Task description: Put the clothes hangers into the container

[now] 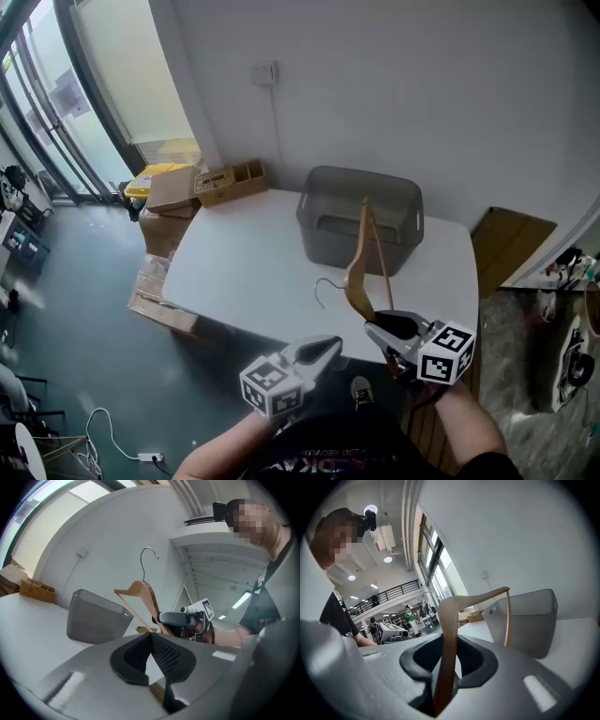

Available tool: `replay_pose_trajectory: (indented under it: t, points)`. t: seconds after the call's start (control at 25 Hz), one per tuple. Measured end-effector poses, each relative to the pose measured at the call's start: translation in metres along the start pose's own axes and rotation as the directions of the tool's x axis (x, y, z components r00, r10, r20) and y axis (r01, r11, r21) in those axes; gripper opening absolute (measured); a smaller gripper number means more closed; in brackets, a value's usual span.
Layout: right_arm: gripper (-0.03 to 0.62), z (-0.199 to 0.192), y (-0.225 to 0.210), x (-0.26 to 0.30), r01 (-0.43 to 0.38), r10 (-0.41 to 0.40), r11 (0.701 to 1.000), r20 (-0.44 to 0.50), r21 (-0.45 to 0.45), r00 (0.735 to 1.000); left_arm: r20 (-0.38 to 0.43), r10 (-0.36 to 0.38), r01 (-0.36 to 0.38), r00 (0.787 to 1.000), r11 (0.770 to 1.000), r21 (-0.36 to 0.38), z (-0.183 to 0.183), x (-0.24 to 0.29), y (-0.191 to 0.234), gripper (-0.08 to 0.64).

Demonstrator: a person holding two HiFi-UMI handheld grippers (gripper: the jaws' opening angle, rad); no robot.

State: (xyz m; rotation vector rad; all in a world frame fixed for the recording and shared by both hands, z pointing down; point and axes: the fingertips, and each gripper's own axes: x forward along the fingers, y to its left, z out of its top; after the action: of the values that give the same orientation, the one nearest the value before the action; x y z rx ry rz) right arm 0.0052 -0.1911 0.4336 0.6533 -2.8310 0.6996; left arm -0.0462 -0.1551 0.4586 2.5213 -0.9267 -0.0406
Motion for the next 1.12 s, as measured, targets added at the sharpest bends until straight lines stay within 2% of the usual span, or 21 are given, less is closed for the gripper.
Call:
replay_pose_trajectory:
  t: [0.2, 0.36, 0.68, 0.92, 1.12]
  points:
    - [0.097, 0.023, -0.05, -0.004, -0.083, 0.078, 0.995, -0.079, -0.052, 0.994, 0.014, 0.077, -0.077, 0.997, 0.997, -0.006, 0.011, 0.049, 0.011, 0.006]
    - [0.097, 0.039, -0.077, -0.012, -0.16, 0.152, 0.986, -0.135, -0.052, 0.979, 0.035, 0.129, -0.128, 0.991, 0.992, -0.013, 0.018, 0.08, 0.007, 0.006]
    - [0.097, 0.058, -0.123, -0.022, -0.296, 0.267, 0.952, -0.258, -0.08, 0.929, 0.068, 0.239, -0.238, 0.969, 0.971, -0.023, 0.019, 0.131, 0.008, 0.006]
    - [0.097, 0.071, -0.154, -0.022, -0.339, 0.299, 0.938, -0.325, -0.075, 0.897, 0.082, 0.297, -0.294, 0.951, 0.955, -0.039, 0.027, 0.162, 0.014, 0.006]
    - [0.097, 0.078, -0.169, -0.019, -0.38, 0.318, 0.922, -0.407, -0.079, 0.856, 0.071, 0.326, -0.324, 0.943, 0.945, -0.041, 0.035, 0.172, 0.017, 0.006]
